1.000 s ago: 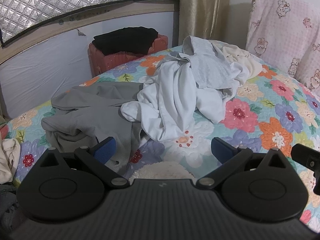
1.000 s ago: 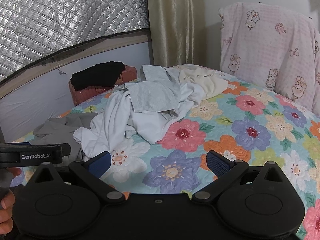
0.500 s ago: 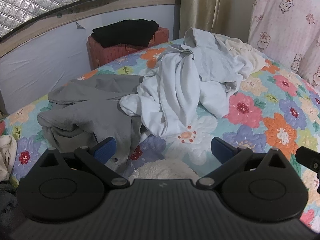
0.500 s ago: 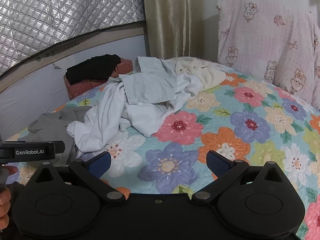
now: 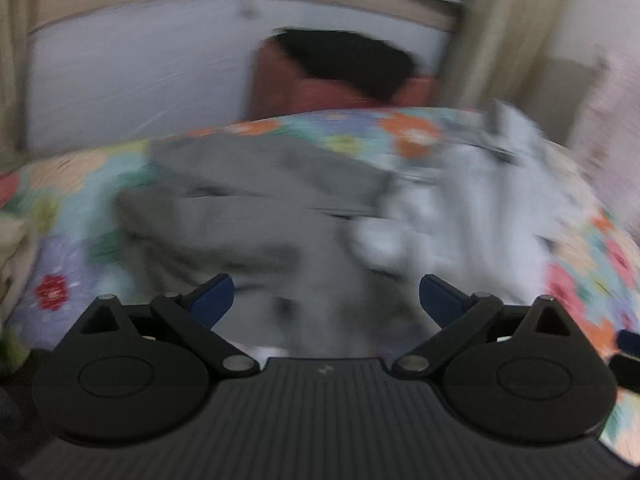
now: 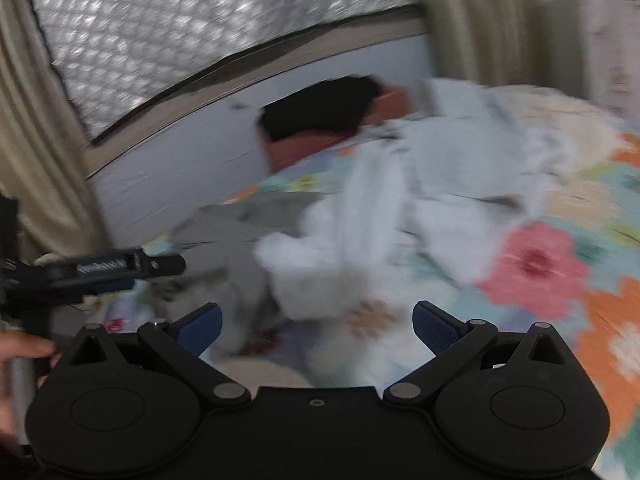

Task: Fold clothes
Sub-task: 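Grasp the grey waffle-knit shirt with both grippers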

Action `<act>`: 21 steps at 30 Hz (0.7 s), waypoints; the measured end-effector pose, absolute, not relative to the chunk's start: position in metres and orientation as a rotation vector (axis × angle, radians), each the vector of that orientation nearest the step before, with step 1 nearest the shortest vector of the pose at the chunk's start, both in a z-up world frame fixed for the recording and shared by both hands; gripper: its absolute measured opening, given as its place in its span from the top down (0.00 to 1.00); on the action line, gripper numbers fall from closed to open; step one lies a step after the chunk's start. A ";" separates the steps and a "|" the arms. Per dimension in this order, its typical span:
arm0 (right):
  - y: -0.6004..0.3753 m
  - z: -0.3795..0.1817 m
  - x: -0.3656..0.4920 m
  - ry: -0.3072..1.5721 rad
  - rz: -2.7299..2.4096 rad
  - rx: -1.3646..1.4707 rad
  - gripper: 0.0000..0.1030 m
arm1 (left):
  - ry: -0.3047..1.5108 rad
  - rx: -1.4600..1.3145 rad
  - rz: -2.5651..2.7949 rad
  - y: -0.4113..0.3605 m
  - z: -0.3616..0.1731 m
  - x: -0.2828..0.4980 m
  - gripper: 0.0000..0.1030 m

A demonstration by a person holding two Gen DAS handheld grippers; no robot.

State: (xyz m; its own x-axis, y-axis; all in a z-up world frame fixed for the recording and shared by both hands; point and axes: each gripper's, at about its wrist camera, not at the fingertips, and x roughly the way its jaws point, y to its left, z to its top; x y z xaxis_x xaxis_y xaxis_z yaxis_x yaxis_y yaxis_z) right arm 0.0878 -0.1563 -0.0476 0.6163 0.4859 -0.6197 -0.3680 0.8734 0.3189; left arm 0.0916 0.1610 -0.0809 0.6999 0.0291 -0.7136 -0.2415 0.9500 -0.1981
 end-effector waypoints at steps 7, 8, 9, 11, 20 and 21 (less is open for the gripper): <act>-0.043 -0.046 0.188 0.820 0.731 -0.037 0.00 | 0.871 -0.477 0.319 0.251 -0.143 0.111 0.10; -0.027 -0.051 0.200 0.832 0.756 -0.071 0.00 | 0.879 -0.512 0.315 0.258 -0.151 0.112 0.10; -0.011 -0.059 0.214 0.846 0.775 -0.103 0.00 | 0.875 -0.535 0.307 0.260 -0.158 0.114 0.10; 0.020 -0.077 0.241 0.879 0.805 -0.151 0.00 | 0.867 -0.581 0.292 0.265 -0.171 0.116 0.10; 0.087 -0.175 0.366 1.097 0.661 -0.040 0.00 | 0.793 -0.773 0.233 0.283 -0.213 0.126 0.07; 0.088 -0.188 0.374 1.143 0.639 -0.020 0.00 | 0.786 -0.797 0.226 0.285 -0.217 0.126 0.06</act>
